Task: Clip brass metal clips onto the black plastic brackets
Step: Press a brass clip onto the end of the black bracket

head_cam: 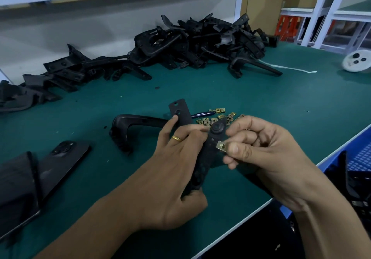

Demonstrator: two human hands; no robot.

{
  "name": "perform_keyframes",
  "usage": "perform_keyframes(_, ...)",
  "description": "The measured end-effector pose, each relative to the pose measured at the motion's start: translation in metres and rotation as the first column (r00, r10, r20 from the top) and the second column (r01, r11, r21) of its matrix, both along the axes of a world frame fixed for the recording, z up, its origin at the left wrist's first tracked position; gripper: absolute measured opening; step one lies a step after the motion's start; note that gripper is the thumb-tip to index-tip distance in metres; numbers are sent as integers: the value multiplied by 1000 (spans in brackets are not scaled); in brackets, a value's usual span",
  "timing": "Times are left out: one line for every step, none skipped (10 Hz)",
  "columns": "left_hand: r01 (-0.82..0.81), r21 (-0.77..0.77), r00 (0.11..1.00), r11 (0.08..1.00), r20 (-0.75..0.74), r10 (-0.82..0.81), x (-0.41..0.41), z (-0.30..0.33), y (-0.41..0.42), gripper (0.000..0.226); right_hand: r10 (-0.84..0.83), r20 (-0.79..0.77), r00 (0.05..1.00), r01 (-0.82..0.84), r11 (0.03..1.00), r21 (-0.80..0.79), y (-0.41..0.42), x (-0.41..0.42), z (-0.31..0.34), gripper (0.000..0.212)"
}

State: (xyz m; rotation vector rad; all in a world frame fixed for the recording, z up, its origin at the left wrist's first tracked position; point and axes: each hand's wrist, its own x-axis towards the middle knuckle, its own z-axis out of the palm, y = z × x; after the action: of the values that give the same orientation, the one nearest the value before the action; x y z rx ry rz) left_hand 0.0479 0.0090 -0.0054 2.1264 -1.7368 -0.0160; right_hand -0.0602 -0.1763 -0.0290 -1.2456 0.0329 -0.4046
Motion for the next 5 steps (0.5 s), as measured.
perform_keyframes(17, -2, 1000, 1000, -8, -17, -9, 4, 0, 73, 128, 32, 991, -128, 992, -15, -3, -1, -2, 43)
perform_keyframes(17, 14, 1000, 1000, 4, -17, -16, 10, -2, 72, 173, 31, 984, -170, 983, -73, -5, -3, -3, 44)
perform_keyframes(7, 48, 999, 999, 33, -8, -16, 10, 1, 74, 198, 26, 980, -195, 977, -90, -5, -3, -3, 44)
perform_keyframes(-17, 77, 998, 997, 55, 13, -16, 9, 5, 77, 185, 40, 982, -179, 977, -119, -5, -3, -6, 40)
perform_keyframes(-25, 110, 1000, 994, -10, 27, -22, 13, 4, 71, 137, 51, 989, -127, 977, -171, -3, -1, -7, 32)
